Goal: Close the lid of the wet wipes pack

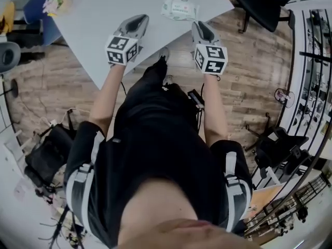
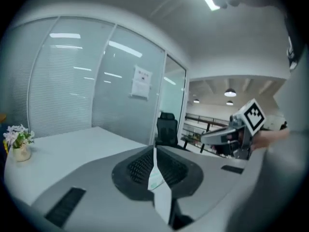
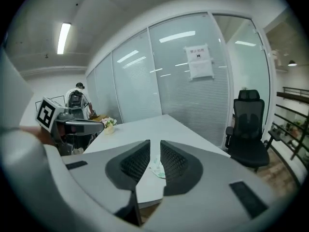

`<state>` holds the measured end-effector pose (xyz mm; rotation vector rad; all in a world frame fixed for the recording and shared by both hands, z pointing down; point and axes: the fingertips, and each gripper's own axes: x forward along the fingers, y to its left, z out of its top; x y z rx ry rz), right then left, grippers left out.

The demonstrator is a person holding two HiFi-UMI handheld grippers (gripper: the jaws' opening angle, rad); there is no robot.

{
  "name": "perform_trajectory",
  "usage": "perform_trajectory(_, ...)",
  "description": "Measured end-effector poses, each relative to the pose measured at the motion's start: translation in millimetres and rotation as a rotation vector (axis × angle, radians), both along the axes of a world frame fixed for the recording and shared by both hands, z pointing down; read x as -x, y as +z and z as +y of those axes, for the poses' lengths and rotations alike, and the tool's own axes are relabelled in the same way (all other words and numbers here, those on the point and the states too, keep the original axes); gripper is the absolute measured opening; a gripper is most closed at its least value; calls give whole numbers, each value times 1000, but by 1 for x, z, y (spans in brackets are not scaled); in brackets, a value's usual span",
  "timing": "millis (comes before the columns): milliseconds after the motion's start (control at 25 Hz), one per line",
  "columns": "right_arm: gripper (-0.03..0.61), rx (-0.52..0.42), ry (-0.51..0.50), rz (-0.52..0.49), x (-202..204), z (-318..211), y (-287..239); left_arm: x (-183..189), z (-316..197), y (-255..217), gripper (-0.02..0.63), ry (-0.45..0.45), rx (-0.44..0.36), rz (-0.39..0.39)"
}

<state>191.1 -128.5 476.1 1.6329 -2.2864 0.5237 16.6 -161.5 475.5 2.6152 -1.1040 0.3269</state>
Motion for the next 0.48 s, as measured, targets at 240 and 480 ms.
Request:
perform_trajectory(240, 77, -86, 81, -54, 8, 57, -53, 38, 61, -91, 38, -86, -175, 129)
perform_trajectory(480, 49, -157, 145, -73, 21, 91, -82, 63, 86, -131, 38, -107, -263, 200)
